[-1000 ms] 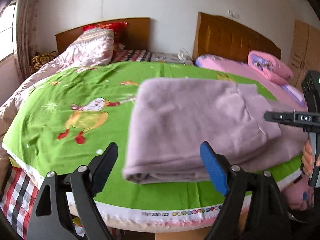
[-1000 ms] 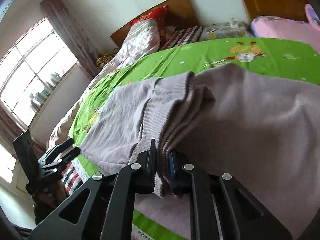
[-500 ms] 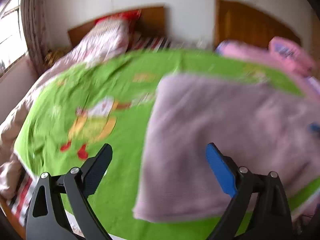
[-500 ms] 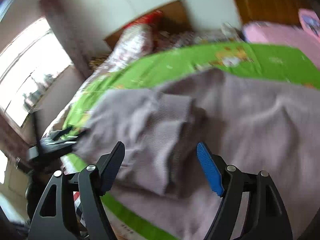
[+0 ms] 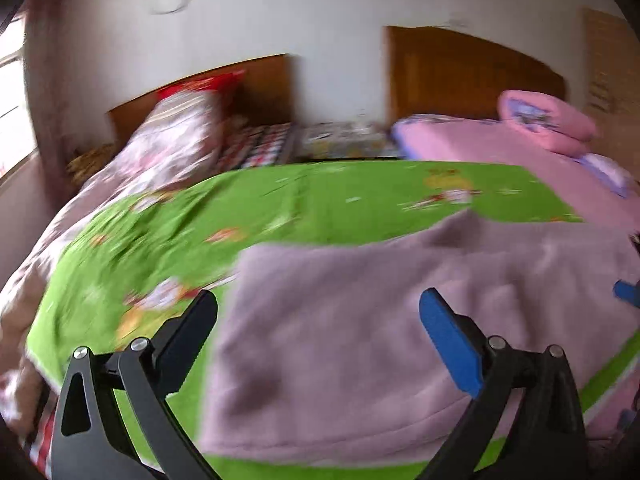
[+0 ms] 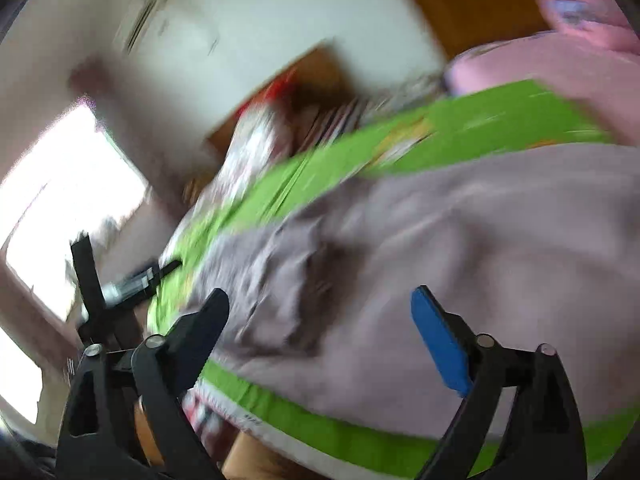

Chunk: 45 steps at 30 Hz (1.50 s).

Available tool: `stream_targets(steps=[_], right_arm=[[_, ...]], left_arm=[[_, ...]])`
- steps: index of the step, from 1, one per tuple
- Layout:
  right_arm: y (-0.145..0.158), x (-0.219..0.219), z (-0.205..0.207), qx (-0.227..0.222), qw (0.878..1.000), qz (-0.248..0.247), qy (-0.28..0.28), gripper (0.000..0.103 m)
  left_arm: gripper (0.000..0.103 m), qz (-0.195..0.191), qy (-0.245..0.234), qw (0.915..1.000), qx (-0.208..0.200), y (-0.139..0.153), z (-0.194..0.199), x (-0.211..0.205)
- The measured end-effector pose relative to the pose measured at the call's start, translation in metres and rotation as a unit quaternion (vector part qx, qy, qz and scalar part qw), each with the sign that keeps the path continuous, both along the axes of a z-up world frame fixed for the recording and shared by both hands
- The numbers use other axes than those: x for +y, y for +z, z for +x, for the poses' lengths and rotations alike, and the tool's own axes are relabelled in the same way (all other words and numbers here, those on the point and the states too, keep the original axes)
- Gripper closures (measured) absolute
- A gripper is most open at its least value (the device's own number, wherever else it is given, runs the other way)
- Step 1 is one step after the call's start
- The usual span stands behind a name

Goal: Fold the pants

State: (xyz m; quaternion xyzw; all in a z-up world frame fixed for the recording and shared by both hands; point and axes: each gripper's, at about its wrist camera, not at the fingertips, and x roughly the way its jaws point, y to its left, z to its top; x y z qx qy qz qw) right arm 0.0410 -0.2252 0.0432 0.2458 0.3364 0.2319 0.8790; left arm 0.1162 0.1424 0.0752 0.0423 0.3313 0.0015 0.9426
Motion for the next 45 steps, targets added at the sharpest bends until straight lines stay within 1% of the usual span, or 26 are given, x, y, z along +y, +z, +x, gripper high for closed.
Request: stream_targets(steps=[1, 3, 5, 6, 7, 8, 9, 10, 12, 14, 16, 19, 20, 22, 24, 26, 27, 29, 30, 32, 34, 37, 38, 39, 42, 45], right_arm=[[0.001, -0.019, -0.008, -0.001, 1.000, 0.010, -0.026, 0.014], [0.000, -0.082, -0.036, 0.001, 0.993, 0.055, -0.103, 0.013], [-0.006, -0.127, -0.057, 0.010, 0.982, 0.093, -0.165, 0.013], [-0.014, -0.148, -0.065, 0.028, 0.976, 0.106, -0.191, 0.013], [-0.021, -0.160, -0.067, 0.046, 0.973, 0.112, -0.197, 0.012], [-0.031, -0.170, -0.068, 0.074, 0.971, 0.116, -0.197, 0.012], [-0.041, -0.177, -0.067, 0.100, 0.967, 0.106, -0.208, 0.012], [-0.048, -0.181, -0.065, 0.113, 0.965, 0.094, -0.217, 0.012], [-0.061, -0.186, -0.059, 0.136, 0.962, 0.091, -0.217, 0.012], [-0.068, -0.188, -0.048, 0.153, 0.959, 0.097, -0.217, 0.012], [-0.068, -0.188, -0.038, 0.152, 0.960, 0.093, -0.216, 0.012], [-0.070, -0.191, -0.022, 0.158, 0.958, 0.101, -0.219, 0.012], [-0.070, -0.185, -0.021, 0.157, 0.956, 0.107, -0.223, 0.011], [-0.071, -0.189, -0.015, 0.157, 0.954, 0.115, -0.228, 0.008], [-0.071, -0.182, -0.014, 0.160, 0.958, 0.101, -0.214, 0.007], [-0.073, -0.175, -0.015, 0.166, 0.965, 0.106, -0.171, 0.008], [-0.073, -0.173, -0.016, 0.165, 0.966, 0.111, -0.163, 0.010], [-0.073, -0.174, -0.020, 0.160, 0.964, 0.110, -0.185, 0.016], [-0.073, -0.177, -0.022, 0.157, 0.961, 0.110, -0.201, 0.017], [-0.073, -0.181, -0.021, 0.144, 0.955, 0.119, -0.231, 0.017], [-0.073, -0.177, -0.016, 0.145, 0.956, 0.103, -0.231, 0.017], [-0.073, -0.161, -0.006, 0.147, 0.969, 0.078, -0.185, 0.017], [-0.073, -0.159, -0.005, 0.147, 0.971, 0.079, -0.173, 0.019], [-0.074, -0.163, -0.006, 0.147, 0.968, 0.088, -0.185, 0.024], [-0.076, -0.170, -0.003, 0.147, 0.959, 0.105, -0.221, 0.026], [-0.075, -0.158, 0.007, 0.140, 0.963, 0.077, -0.216, 0.022]], left_arm=[[0.002, -0.003, -0.016, 0.9999, 0.003, 0.000, 0.007, -0.011], [0.002, 0.005, -0.041, 0.9990, 0.014, -0.007, 0.031, -0.038], [0.002, 0.019, -0.044, 0.9982, 0.038, -0.021, 0.058, -0.053], [0.002, 0.025, -0.037, 0.9977, 0.050, -0.030, 0.069, -0.054], [0.002, 0.031, -0.026, 0.9970, 0.066, -0.039, 0.081, -0.054], [0.002, 0.034, -0.010, 0.9950, 0.094, -0.054, 0.095, -0.051], [0.002, 0.026, 0.001, 0.9917, 0.126, -0.070, 0.106, -0.045], [0.001, 0.009, 0.008, 0.9881, 0.154, -0.085, 0.115, -0.038], [0.001, -0.002, 0.008, 0.9886, 0.150, -0.084, 0.118, -0.035], [0.002, 0.009, 0.005, 0.9905, 0.137, -0.077, 0.112, -0.038], [0.002, 0.014, 0.005, 0.9944, 0.104, -0.065, 0.097, -0.040], [0.002, 0.002, 0.005, 0.9978, 0.065, -0.049, 0.065, -0.041], [0.002, -0.003, 0.005, 0.9987, 0.051, -0.047, 0.053, -0.040], [0.002, 0.006, 0.005, 0.9991, 0.042, -0.052, 0.037, -0.041], [0.002, 0.024, 0.013, 0.9983, 0.053, -0.067, 0.029, -0.039], [0.002, 0.010, 0.011, 0.9962, 0.086, -0.084, 0.031, -0.035], [0.002, 0.000, 0.011, 0.9965, 0.083, -0.082, 0.031, -0.032], [0.002, -0.005, 0.013, 0.9964, 0.083, -0.081, 0.035, -0.031], [0.002, -0.004, 0.014, 0.9956, 0.092, -0.084, 0.038, -0.031], [0.002, -0.006, 0.014, 0.9958, 0.090, -0.084, 0.038, -0.031], [0.002, -0.008, 0.015, 0.9959, 0.089, -0.084, 0.036, -0.029], [0.002, -0.007, 0.015, 0.9961, 0.087, -0.084, 0.035, -0.029], [0.002, -0.006, 0.016, 0.9961, 0.086, -0.084, 0.033, -0.030], [0.002, -0.005, 0.016, 0.9961, 0.086, -0.084, 0.033, -0.030], [0.002, -0.001, 0.016, 0.9962, 0.085, -0.086, 0.031, -0.031], [0.002, -0.005, 0.014, 0.9962, 0.086, -0.085, 0.031, -0.029]])
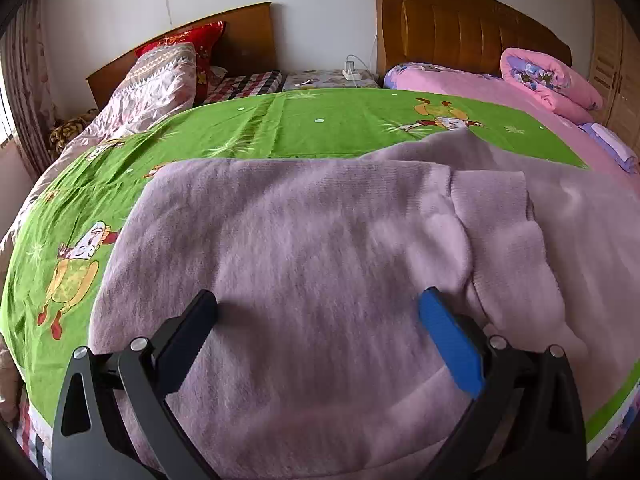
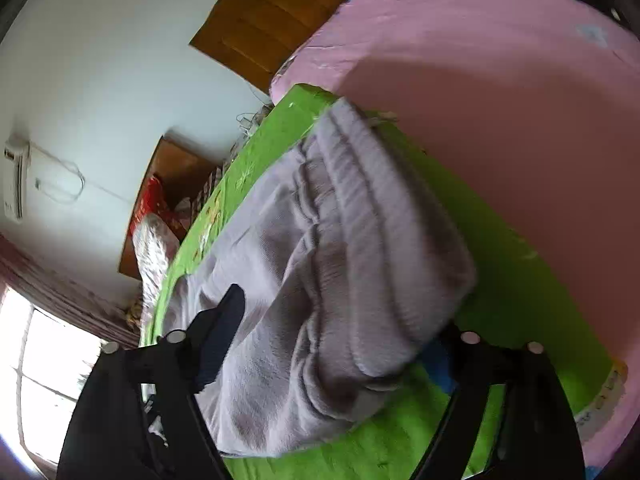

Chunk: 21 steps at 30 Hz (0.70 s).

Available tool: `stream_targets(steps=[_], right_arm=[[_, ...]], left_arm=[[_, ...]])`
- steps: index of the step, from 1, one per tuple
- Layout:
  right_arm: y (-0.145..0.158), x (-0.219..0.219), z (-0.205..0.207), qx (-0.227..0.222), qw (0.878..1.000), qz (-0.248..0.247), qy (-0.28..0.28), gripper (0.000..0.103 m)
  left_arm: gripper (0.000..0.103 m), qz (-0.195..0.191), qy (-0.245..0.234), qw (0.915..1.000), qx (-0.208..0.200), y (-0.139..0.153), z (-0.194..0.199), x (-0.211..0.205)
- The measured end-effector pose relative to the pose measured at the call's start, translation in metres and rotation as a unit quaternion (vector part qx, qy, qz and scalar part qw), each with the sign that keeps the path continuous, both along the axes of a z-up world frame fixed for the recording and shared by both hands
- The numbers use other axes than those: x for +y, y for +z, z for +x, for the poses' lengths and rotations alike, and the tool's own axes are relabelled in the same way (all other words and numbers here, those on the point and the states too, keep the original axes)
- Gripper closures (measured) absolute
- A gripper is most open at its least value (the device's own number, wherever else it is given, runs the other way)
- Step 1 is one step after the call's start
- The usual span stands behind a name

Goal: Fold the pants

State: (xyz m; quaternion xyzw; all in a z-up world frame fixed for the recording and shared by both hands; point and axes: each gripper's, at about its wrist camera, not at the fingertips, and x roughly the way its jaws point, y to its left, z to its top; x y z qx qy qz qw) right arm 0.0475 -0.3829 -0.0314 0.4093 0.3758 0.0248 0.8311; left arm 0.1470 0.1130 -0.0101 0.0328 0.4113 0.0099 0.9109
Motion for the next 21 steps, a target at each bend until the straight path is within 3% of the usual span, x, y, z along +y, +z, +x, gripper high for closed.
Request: stream_targets(steps=[3, 8, 10, 11, 12, 19, 21], right_arm=[[0.001, 0.011, 0.006, -0.008, 0.999, -0.013, 0.043, 0.019], [0.002, 0.012, 0.006, -0.014, 0.999, -0.012, 0.027, 0.017], [-0.001, 0.011, 0.005, -0.014, 1.000, -0.017, 0.007, 0.035], [-0.005, 0.007, 0.003, -0.016, 1.000, -0.014, -0.011, 0.051], [-0.008, 0.003, 0.000, -0.021, 1.000, -0.008, -0.017, 0.056], [-0.016, -0.003, -0.011, -0.058, 0.996, 0.035, -0.051, 0.062], [-0.016, -0.004, -0.013, -0.062, 0.995, 0.041, -0.060, 0.063]], left_arm=[[0.002, -0.002, -0.001, 1.0000, 0.000, 0.000, -0.001, 0.001], [0.002, -0.003, 0.000, 1.0000, 0.001, 0.000, -0.001, 0.001], [0.002, -0.004, -0.001, 1.0000, 0.000, 0.000, -0.001, 0.001], [0.002, -0.005, -0.001, 1.0000, 0.000, 0.000, -0.002, 0.001], [0.002, -0.007, -0.002, 1.0000, 0.000, 0.000, -0.002, 0.002], [0.002, -0.016, -0.001, 0.9997, -0.017, 0.009, -0.009, 0.003], [0.002, -0.029, -0.033, 0.9986, -0.029, 0.020, -0.019, -0.007]])
